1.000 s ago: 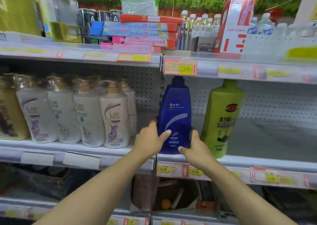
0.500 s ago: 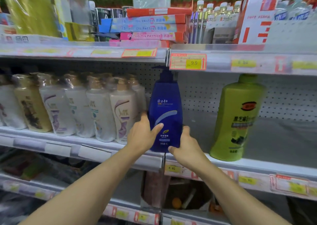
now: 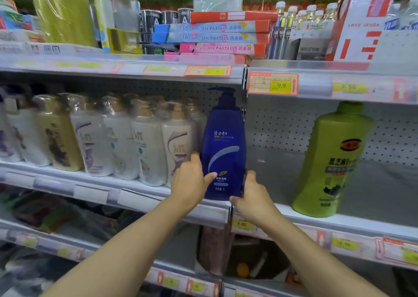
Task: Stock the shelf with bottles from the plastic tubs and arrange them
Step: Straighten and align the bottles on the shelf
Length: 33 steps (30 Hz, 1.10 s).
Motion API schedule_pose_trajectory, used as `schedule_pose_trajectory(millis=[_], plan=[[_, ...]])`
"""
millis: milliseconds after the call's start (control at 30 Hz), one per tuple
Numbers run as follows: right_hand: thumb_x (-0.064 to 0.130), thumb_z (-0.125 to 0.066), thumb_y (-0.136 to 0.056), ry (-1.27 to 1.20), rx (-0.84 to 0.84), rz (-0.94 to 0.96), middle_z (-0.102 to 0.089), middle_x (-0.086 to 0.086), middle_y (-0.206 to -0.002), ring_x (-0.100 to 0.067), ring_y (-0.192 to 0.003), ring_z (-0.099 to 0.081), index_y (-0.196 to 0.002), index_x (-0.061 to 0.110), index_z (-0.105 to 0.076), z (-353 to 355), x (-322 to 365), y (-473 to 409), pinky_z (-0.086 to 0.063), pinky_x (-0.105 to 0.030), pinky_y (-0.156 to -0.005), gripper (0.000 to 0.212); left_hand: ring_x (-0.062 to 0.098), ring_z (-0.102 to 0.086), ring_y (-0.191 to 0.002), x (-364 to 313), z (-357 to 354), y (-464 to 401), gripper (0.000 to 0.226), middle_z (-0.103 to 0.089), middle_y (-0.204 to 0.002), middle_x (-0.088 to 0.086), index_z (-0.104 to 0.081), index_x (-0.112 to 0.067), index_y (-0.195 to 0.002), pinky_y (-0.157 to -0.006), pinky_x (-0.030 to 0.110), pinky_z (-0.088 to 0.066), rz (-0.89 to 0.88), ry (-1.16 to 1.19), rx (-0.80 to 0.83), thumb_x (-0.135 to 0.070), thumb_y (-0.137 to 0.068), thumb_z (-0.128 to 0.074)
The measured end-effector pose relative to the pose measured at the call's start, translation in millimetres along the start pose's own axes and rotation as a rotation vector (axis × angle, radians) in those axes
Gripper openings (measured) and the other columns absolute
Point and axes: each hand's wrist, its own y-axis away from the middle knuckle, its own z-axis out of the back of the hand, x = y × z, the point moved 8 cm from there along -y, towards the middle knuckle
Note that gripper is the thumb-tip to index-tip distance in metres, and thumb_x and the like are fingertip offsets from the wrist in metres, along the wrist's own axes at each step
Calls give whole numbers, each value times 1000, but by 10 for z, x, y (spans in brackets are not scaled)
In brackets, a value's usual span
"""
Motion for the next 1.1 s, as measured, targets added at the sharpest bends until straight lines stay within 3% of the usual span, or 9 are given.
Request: schedule_pose_trajectory(millis=[267, 467, 567, 767, 867, 967, 1033, 1100], plan=[[15, -65, -84, 83, 67, 30, -53, -4, -132, -21, -111, -57, -137, 21, -21, -24, 44, 16, -52, -33, -87, 68, 30, -60, -111, -3, 31, 24, 53, -60, -124, 12, -39, -10, -124, -84, 38, -51, -1, -27, 11, -34, -87, -67], [27, -67, -86, 265, -27, 120, -28, -6, -149, -24, -135, -33, -148, 22, -12, 241, 59, 272, -36, -34, -105, 83, 29, -59, -109, 18, 39, 178, 58, -57, -125, 8, -34, -14, -120, -79, 39, -47, 46, -162, -18, -41, -83, -70], [28, -65, -87, 278, -97, 147, -24, -4, -152, -22, -138, -29, -150, 21, -9, 421, -16, 426, -32, -32, -107, 85, 28, -59, -109, -71, 0, 297, 57, -54, -125, 6, -34, -14, -118, -74, 35, -42, 25, -203, -7, -42, -83, -69], [28, -64, -87, 303, -280, 132, -33, -3, -146, -21, -134, -33, -145, 18, -24, 931, -306, 642, -32, -31, -105, 71, 26, -55, -112, -549, -220, 470, 59, -48, -126, 4, -36, -16, -125, -82, 39, -48, -121, -235, 56, -44, -84, -67], [26, -69, -83, 317, -423, 102, -42, -5, -135, -23, -126, -40, -138, 17, -35, 1284, -486, 689, -37, -34, -103, 64, 26, -51, -115, -833, -372, 508, 62, -46, -127, 4, -35, -16, -129, -84, 40, -50, -185, -254, 107, -45, -83, -67], [24, -75, -78, 235, -575, 8, -40, -9, -134, -26, -125, -38, -136, 12, -33, 1642, -724, 693, -35, -39, -105, 72, 25, -50, -117, -1120, -498, 520, 68, -45, -131, 4, -31, -17, -136, -84, 39, -48, -236, -233, 125, -45, -85, -66], [27, -77, -77, 117, -528, -93, -32, -13, -141, -29, -131, -31, -139, 6, -24, 1753, -934, 595, -31, -42, -108, 84, 24, -49, -119, -1299, -580, 517, 69, -45, -133, 5, -29, -17, -139, -86, 38, -46, -269, -225, 128, -45, -87, -64], [32, -75, -79, -63, -361, -154, -33, -13, -144, -29, -133, -35, -142, 9, -18, 1717, -1100, 451, -34, -44, -106, 87, 25, -48, -120, -1448, -649, 506, 67, -46, -133, 5, -29, -17, -140, -88, 38, -45, -287, -214, 136, -44, -88, -62]])
